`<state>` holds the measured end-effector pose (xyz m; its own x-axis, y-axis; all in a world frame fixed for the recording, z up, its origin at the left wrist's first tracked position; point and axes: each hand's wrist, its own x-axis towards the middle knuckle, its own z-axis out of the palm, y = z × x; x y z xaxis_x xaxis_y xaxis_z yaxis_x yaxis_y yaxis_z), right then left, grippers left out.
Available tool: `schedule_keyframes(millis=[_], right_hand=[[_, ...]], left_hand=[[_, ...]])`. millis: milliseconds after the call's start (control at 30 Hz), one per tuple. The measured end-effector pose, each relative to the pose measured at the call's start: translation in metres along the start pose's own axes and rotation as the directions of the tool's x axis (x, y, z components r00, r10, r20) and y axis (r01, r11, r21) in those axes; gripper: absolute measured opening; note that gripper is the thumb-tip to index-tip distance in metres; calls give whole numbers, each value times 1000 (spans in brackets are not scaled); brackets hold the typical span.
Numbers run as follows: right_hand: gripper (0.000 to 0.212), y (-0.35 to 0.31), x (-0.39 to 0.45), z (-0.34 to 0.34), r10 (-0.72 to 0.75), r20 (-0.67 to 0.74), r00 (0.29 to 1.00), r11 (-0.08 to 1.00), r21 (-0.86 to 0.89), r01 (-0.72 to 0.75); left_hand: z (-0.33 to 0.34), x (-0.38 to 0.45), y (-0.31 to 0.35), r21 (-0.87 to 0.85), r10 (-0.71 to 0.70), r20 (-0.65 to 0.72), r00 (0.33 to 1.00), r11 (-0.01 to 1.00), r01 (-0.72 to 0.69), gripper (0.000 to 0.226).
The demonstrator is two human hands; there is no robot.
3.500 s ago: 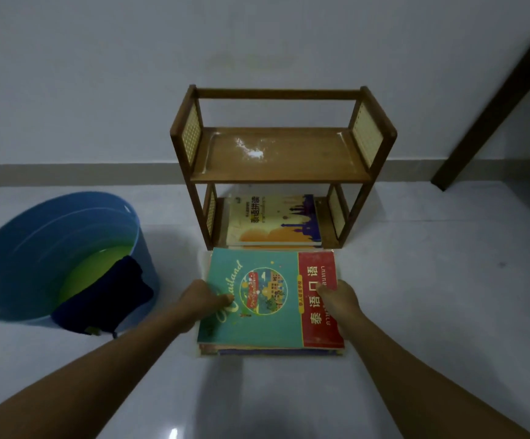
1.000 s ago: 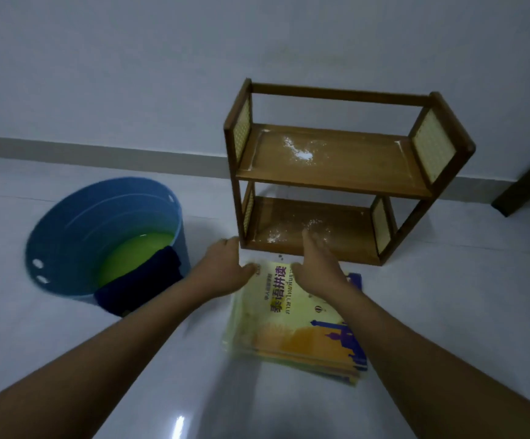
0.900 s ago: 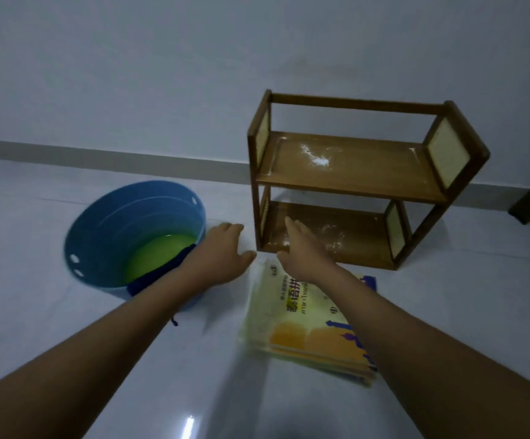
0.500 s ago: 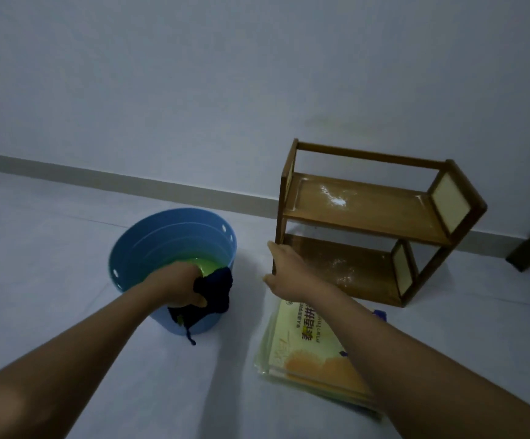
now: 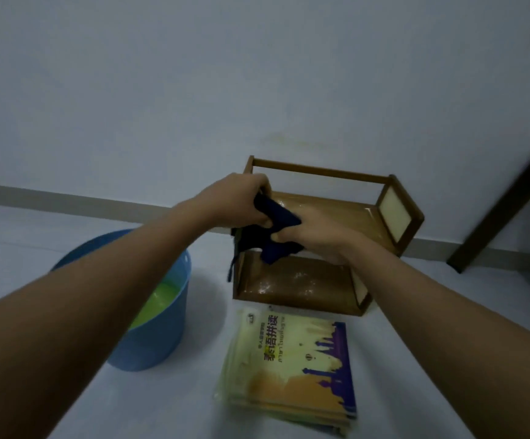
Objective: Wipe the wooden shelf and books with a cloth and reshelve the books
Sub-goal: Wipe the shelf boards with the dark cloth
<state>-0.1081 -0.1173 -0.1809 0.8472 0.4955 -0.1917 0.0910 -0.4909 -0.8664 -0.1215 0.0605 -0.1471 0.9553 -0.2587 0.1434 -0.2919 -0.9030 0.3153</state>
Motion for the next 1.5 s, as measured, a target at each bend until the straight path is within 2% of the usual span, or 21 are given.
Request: schedule_keyframes(millis=[67, 133, 200, 267, 333, 433, 500, 633, 700, 767, 833, 900, 967, 1067, 1167, 1200, 1267, 1300, 1333, 1400, 1500], right_hand=[[33, 21, 5, -32, 58, -165, 985, 993, 113, -40], [30, 32, 6, -55, 78, -357, 931, 993, 109, -42], [26, 53, 24, -93, 14, -554, 833, 996, -66, -61], [40, 80, 51, -122, -60, -644, 763, 959, -249, -135], [57, 112, 75, -129, -6, -609, 793, 912, -329, -246], [68, 155, 104, -115, 190, -450, 872, 744, -514, -427], [71, 164, 116, -108, 200, -482, 853, 720, -518, -461], [63, 151, 135, -89, 198, -591, 782, 659, -510, -552], [58, 133, 152, -53, 104, -548, 830, 675, -574, -464], [54, 110, 167, -5, -36, -408, 912, 723, -641, -258], [53, 93, 174, 28, -142, -278, 950, 748, -659, -81], [53, 91, 171, 24, -161, -220, 962, 766, -642, -18], [48, 111, 162, -11, -133, -237, 962, 787, -616, -43], [39, 156, 123, -86, 29, -461, 887, 794, -528, -301], [42, 180, 87, -132, 182, -593, 785, 742, -441, -505], [42, 178, 88, -133, 198, -617, 762, 722, -434, -539], [39, 156, 106, -105, 206, -654, 728, 682, -438, -586], [39, 139, 120, -80, 185, -625, 758, 680, -476, -559], [40, 122, 134, -48, 138, -552, 822, 692, -540, -479], [47, 83, 153, 20, 9, -343, 939, 721, -649, -244], [55, 54, 158, 49, -80, -256, 963, 760, -641, -108]], left_hand=[[21, 35, -5, -97, -6, -84, 996, 995, -2, 50], [24, 48, -17, -69, -10, -118, 993, 998, 2, 54], [29, 78, -37, -15, -25, -162, 986, 1000, 23, 53], [37, 114, -58, 45, -69, -163, 984, 996, 77, 51], [48, 143, -73, 122, -130, -83, 988, 983, 140, 55], [65, 167, -83, 127, -205, 27, 978, 971, 200, 71], [77, 170, -86, 78, -224, 17, 974, 972, 222, 71], [84, 167, -87, 98, -215, -46, 975, 971, 219, 40], [85, 169, -85, 105, -246, -34, 969, 963, 248, 33], [82, 169, -83, 131, -264, -23, 964, 955, 264, 33], [82, 169, -83, 175, -274, -12, 962, 946, 272, 38], [81, 168, -82, 188, -284, -4, 959, 941, 279, 38], [80, 167, -81, 180, -297, -23, 954, 938, 297, 41], [81, 162, -77, 118, -297, -58, 953, 946, 302, 59], [85, 161, -76, -99, -459, 9, 888, 884, 457, 89], [83, 162, -77, -151, -507, 12, 862, 851, 503, 89], [81, 165, -80, -202, -516, 7, 856, 838, 507, 70], [80, 166, -80, -214, -503, -3, 864, 845, 491, 60], [79, 167, -80, -208, -494, -7, 869, 851, 482, 54], [80, 164, -79, -185, -485, -10, 874, 860, 475, 51], [82, 164, -79, -146, -473, -31, 880, 874, 464, 49]])
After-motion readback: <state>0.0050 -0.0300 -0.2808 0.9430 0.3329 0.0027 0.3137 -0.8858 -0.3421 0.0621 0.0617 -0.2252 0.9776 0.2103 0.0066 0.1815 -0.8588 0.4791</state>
